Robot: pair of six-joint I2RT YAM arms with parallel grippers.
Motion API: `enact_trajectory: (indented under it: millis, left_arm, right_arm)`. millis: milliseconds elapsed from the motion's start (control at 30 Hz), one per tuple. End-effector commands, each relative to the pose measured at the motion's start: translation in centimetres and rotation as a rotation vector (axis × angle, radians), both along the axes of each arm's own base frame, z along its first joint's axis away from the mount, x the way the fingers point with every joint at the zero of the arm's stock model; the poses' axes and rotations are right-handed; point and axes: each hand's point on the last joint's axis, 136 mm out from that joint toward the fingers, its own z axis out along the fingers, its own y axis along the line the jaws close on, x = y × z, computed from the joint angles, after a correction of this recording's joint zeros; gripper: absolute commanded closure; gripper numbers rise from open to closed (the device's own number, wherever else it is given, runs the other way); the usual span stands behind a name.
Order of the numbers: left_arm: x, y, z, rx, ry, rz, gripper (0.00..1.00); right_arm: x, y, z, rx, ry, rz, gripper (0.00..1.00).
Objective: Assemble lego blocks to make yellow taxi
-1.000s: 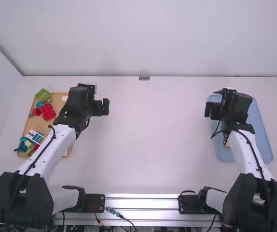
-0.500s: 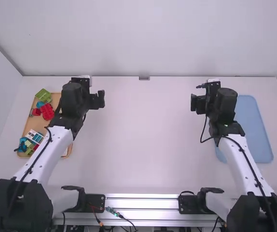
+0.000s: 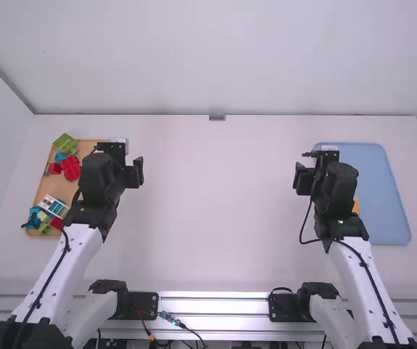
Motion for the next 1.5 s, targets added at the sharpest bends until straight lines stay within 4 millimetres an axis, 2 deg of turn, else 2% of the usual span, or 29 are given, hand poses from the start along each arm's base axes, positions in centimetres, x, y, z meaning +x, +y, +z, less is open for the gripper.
enact_trajectory:
  millis: [0,300,433,833,933,1000,1467]
  left_arm:
    - [-1.2,0.0,-0.3,0.012,-0.015,-0.003,0.35]
    - [-5.4,0.0,-3.9,0.012,-0.015,-0.003,0.56]
    - [-7.3,0.0,-6.0,0.012,-0.015,-0.003,0.67]
    - [-10.6,0.0,-11.7,0.012,-0.015,-0.003,0.92]
    - [-11.1,0.0,-13.0,0.012,-0.015,-0.003,0.97]
    - [-11.0,0.0,-12.1,0.012,-0.055,-0.003,1.00]
    - [-10.7,0.0,-7.9,0.012,-0.243,-0.002,1.00]
  right_arm:
    - [-1.2,-0.2,-0.6,0.006,-0.005,-0.016,0.36]
    - [-5.3,-0.2,-4.4,0.006,-0.005,-0.016,0.57]
    - [-7.0,-0.2,-6.7,0.006,-0.005,-0.016,0.68]
    - [-10.0,-0.2,-12.1,0.006,-0.011,-0.016,0.92]
    - [-9.8,-0.2,-10.9,0.007,-0.063,-0.016,0.97]
    - [-9.6,-0.2,-10.0,0.007,-0.102,-0.016,1.00]
    - [-9.5,-0.2,-5.9,0.009,-0.283,-0.015,1.00]
